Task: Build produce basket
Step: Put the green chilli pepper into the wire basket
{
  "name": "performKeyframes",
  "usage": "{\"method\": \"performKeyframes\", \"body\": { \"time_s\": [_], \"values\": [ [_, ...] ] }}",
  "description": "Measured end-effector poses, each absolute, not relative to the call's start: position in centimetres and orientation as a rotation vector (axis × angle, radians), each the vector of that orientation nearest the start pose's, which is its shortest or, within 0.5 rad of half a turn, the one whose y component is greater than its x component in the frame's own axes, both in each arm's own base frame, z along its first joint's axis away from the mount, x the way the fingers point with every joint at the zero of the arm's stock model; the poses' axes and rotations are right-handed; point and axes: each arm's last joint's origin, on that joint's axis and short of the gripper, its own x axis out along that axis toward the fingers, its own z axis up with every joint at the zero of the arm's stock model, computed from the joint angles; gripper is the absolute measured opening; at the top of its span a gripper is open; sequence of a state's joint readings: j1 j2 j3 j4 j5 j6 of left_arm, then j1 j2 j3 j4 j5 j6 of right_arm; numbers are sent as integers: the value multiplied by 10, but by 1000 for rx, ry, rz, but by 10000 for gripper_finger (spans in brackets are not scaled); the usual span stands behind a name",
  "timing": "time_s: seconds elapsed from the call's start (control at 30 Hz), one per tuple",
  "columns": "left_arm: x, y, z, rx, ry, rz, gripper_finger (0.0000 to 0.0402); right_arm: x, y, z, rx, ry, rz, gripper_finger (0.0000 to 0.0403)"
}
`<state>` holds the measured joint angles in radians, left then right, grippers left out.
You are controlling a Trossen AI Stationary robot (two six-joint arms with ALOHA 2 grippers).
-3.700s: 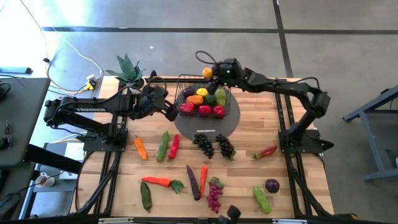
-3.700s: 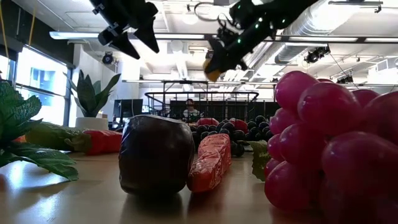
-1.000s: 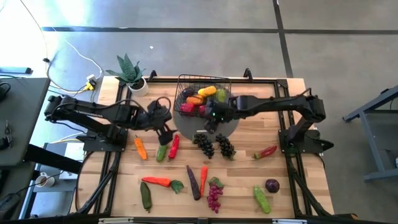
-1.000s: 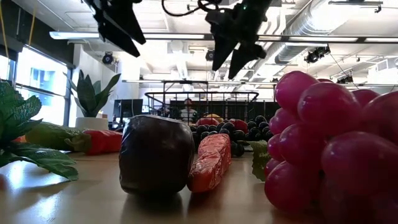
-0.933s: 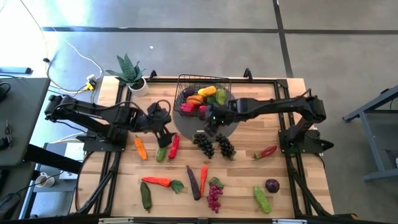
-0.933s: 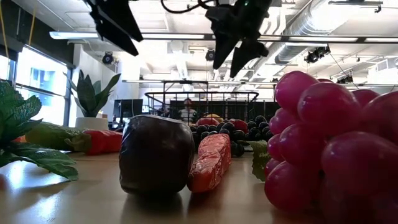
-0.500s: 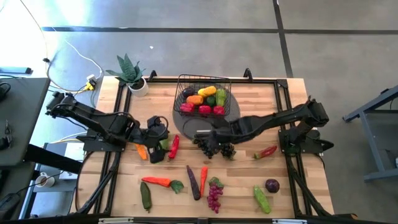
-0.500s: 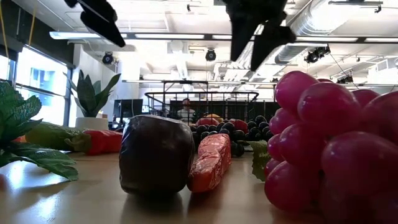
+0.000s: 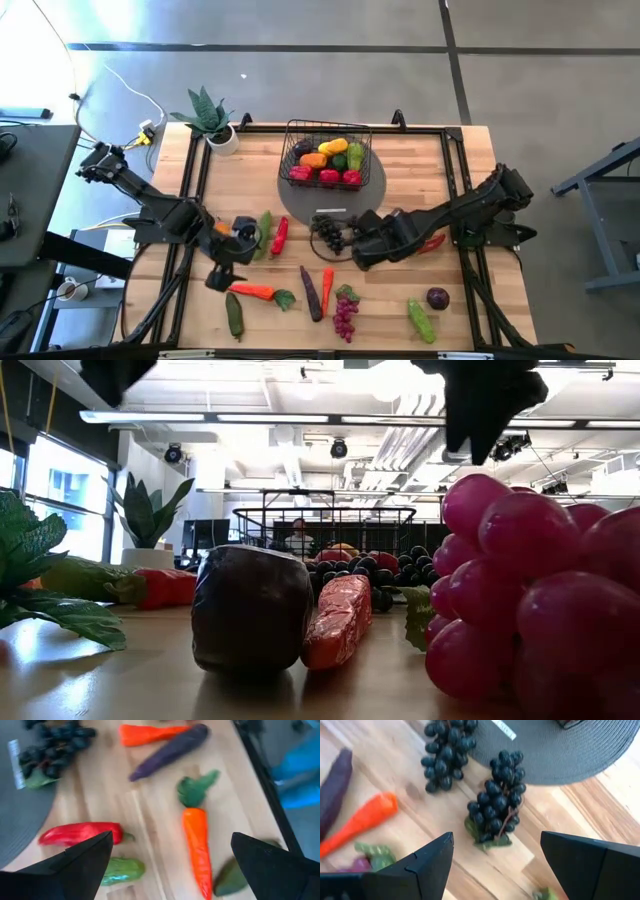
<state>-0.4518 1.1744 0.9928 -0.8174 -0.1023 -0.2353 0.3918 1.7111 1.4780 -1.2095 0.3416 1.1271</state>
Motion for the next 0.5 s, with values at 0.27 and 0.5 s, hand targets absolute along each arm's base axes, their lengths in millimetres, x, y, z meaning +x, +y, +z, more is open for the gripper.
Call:
{"method": "performKeyframes", "body": {
  "time_s": [0.27, 0.5],
  "values": [
    [193, -125, 272, 131, 1034, -358, 397, 287, 130, 271, 383, 1258, -635, 281],
    [190, -156, 251, 177, 1132, -444, 397, 279, 143, 271, 351, 1272, -599, 281]
  ]
}}
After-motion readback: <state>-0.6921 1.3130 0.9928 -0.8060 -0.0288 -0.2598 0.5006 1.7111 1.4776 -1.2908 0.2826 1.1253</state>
